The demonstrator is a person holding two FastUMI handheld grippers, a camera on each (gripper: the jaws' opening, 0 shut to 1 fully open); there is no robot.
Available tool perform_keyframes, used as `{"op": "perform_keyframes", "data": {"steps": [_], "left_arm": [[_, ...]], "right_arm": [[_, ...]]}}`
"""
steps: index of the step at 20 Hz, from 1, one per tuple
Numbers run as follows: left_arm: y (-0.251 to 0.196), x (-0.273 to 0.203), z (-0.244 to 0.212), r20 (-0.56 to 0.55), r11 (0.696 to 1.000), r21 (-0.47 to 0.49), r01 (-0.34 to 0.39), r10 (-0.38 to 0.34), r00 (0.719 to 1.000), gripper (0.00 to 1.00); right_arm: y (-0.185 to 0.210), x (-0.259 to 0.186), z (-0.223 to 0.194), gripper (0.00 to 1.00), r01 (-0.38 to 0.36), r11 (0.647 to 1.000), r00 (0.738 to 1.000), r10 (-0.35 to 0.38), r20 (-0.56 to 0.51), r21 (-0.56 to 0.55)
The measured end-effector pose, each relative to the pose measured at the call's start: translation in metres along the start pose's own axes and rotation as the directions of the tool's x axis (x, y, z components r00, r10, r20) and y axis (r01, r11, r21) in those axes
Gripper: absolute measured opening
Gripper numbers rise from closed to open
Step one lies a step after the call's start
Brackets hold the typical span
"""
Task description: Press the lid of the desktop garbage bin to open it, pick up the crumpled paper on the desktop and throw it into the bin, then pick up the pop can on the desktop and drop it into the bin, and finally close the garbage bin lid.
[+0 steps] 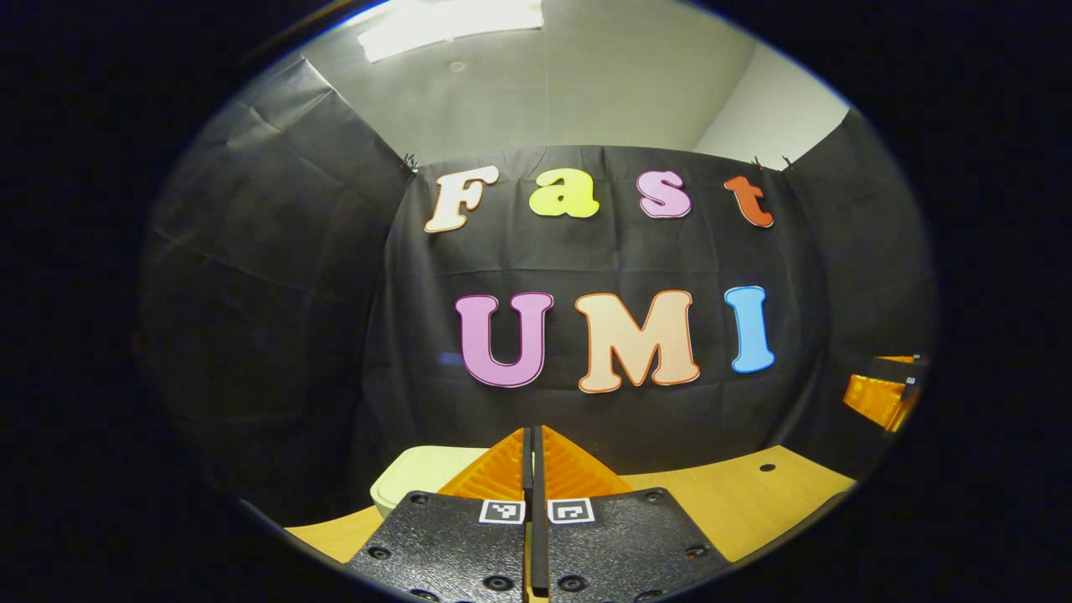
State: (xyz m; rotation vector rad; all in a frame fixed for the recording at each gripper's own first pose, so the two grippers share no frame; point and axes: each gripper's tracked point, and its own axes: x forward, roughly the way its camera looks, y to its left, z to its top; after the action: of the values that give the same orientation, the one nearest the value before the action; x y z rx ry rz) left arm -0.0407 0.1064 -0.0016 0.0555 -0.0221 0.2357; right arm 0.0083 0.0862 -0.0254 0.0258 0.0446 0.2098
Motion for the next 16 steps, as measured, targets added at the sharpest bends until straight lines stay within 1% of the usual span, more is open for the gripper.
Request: {"op": "perform_keyframes", "data": {"steps": [3,6,12,16], "left_arm": [[0.015,0.007,-0.015,-0.033,0.999,0.031,-0.012,0.013,0.999,0.00],[0.025,0.017,-0.036,-0.082,1.000,0.014,-0.016,0.018,0.996,0.00],[0.049,0.031,-0.079,-0.175,1.000,-0.006,-0.027,0.025,0.984,0.00],[0.057,0.039,-0.099,-0.212,0.999,-0.022,-0.032,0.027,0.977,0.00]], "right_arm": [[0.010,0.003,-0.005,0.98,-0.003,1.000,1.000,0.003,-0.013,0.000],[0.018,0.003,-0.009,0.98,0.004,1.000,1.000,-0.004,-0.020,-0.010],[0.021,0.003,-0.019,0.98,0.047,0.999,0.998,-0.048,-0.045,-0.024],[0.025,0.002,-0.026,0.98,0.067,0.997,0.996,-0.069,-0.064,-0.031]]}}
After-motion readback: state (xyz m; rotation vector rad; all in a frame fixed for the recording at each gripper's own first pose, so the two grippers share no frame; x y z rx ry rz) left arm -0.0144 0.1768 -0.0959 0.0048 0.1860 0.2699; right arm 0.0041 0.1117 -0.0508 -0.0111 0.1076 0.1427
